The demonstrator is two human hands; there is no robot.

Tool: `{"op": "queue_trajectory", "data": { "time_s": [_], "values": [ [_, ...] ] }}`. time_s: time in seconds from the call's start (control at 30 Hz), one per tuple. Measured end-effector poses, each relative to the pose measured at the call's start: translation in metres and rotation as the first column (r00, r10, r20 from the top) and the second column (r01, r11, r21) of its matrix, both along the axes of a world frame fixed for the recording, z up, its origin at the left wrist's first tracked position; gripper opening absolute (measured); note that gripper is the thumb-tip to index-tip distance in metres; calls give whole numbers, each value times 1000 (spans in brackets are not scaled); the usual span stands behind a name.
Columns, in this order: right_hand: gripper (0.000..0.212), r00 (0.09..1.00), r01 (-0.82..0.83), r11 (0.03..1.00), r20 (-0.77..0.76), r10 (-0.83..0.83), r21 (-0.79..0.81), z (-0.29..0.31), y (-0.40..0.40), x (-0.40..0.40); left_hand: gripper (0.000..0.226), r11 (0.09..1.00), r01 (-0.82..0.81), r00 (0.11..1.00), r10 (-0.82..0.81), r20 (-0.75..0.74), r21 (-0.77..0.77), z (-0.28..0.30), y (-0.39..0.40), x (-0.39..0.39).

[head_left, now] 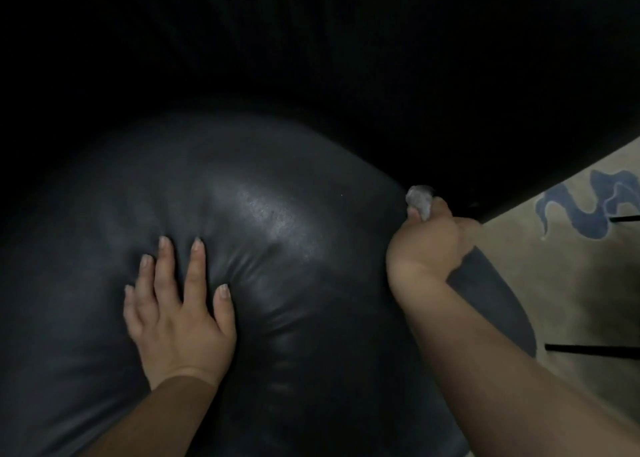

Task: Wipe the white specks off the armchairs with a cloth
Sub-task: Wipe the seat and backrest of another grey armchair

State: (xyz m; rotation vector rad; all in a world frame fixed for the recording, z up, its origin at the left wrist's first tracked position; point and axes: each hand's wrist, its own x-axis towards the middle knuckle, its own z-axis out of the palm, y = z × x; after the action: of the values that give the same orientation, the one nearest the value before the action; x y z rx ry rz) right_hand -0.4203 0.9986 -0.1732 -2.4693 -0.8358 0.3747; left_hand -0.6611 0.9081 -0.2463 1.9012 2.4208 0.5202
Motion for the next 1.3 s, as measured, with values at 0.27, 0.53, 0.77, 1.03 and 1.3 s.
{"op": "queue_trajectory", "data": {
  "time_s": [0.27,0.53,0.77,1.03,1.3],
  "values": [
    [41,998,54,999,-25,-54,-2,-4,-1,-6,62,1000,2,1000,-2,-3,13,-1,0,0],
    [32,997,-10,999,79,13,-42,-10,50,-37,62,1000,20,1000,-20,-4,-8,0,2,-1],
    [18,923,-229,941,-253,291,248,-4,58,-71,62,999,21,1000,-20,9,-36,-1,2,-2],
    [26,828,-558,814,40,559,163,-11,34,-48,63,996,21,1000,-20,8,-88,2,2,-1],
    [35,916,-401,914,-1,402,69,-20,130,-83,63,993,22,1000,-21,11,-112,2,2,-1]
  ]
}}
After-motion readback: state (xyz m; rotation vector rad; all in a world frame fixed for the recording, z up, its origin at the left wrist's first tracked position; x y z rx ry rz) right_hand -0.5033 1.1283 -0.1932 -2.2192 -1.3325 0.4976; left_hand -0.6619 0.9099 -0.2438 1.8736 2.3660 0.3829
